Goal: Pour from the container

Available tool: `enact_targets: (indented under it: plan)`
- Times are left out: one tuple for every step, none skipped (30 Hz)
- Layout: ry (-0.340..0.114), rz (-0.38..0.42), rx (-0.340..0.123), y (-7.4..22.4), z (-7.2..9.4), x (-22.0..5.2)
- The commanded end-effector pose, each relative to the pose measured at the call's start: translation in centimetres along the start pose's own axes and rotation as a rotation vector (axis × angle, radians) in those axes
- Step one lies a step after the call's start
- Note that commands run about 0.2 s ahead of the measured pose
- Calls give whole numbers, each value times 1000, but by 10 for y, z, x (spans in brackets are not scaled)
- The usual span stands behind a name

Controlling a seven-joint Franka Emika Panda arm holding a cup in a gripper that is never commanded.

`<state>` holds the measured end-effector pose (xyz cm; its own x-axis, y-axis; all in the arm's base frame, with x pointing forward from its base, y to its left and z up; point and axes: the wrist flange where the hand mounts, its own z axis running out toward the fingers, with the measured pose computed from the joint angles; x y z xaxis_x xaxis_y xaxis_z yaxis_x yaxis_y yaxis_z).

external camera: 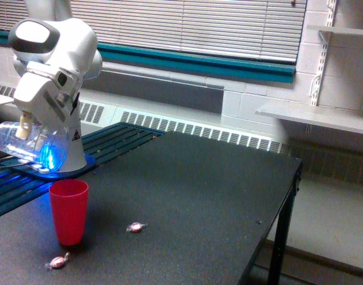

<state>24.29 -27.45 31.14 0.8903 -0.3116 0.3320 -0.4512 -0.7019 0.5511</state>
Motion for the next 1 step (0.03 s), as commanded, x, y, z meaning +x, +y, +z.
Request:
enact_targets:
  plan:
    - [6, 25, 29, -11, -3, -1]
